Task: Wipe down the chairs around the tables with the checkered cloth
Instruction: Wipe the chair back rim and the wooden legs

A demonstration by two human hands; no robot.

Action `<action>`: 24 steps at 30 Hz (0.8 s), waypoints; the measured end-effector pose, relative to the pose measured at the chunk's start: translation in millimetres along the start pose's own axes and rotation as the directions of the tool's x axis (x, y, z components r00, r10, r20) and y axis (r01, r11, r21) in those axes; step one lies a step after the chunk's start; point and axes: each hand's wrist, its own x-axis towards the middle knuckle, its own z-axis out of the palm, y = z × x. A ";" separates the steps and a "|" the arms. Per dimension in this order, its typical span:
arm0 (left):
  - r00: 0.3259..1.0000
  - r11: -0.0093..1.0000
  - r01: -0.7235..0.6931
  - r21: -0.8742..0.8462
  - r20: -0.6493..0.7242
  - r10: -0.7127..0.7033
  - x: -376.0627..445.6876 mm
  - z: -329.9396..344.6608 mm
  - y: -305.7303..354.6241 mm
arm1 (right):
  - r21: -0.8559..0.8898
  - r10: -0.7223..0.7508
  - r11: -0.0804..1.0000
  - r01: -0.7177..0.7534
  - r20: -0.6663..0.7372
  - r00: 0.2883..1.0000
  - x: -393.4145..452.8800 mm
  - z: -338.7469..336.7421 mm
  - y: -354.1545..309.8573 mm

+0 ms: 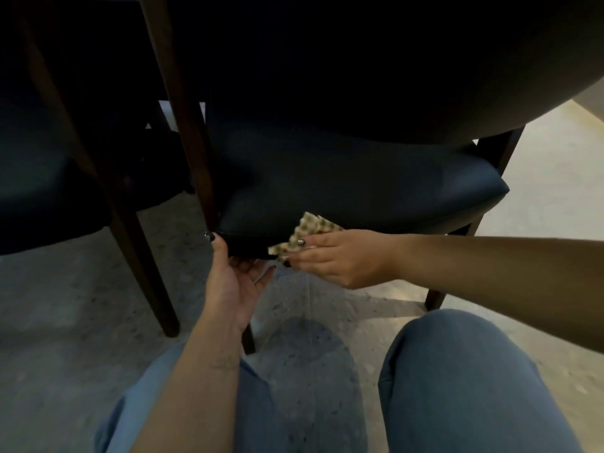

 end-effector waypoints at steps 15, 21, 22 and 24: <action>0.998 0.992 -0.070 0.105 0.007 0.069 -10.0 41.3 -53.6 | 0.114 -0.023 0.993 0.020 0.029 0.999 -21.0 22.2 -20.9; 0.993 0.984 -0.092 0.155 -0.065 0.103 -6.8 47.0 -55.6 | 0.241 0.132 0.961 -0.136 0.035 0.991 -97.0 19.3 -21.9; 0.992 0.983 -0.091 0.157 -0.068 0.102 -6.7 47.8 -54.9 | 0.284 0.238 0.932 -0.224 -0.016 0.971 -102.3 14.2 -24.6; 0.993 0.983 -0.089 0.161 -0.063 0.101 -5.6 47.0 -53.1 | 0.378 0.573 0.792 -0.480 -0.185 0.799 -116.0 6.2 -29.1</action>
